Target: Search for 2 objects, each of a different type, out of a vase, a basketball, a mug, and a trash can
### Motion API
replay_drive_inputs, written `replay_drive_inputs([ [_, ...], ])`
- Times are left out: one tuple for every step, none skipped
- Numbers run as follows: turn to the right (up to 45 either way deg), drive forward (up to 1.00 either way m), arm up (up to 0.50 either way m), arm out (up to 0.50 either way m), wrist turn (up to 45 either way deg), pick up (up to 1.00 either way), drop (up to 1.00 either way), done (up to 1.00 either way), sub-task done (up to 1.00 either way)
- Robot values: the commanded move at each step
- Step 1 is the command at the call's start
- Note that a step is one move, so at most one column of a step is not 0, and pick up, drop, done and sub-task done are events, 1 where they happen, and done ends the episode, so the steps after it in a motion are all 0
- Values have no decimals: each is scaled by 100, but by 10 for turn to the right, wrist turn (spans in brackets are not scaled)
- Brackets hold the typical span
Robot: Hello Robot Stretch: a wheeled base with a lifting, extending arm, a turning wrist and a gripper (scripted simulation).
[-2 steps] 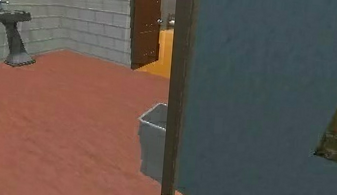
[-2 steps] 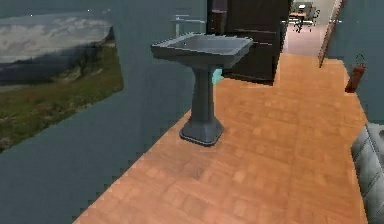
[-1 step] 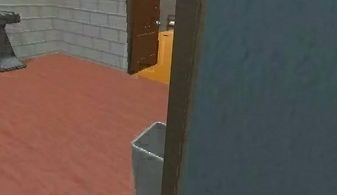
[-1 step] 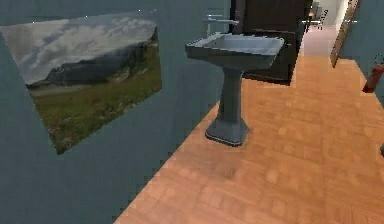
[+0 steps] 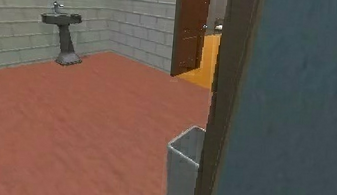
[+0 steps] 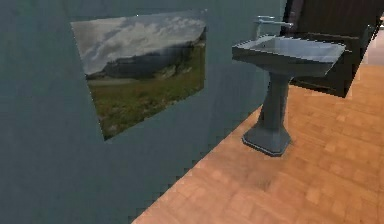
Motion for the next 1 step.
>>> replay_drive_inputs([
  [0,20,0,0,0,0,0,0,0],
])
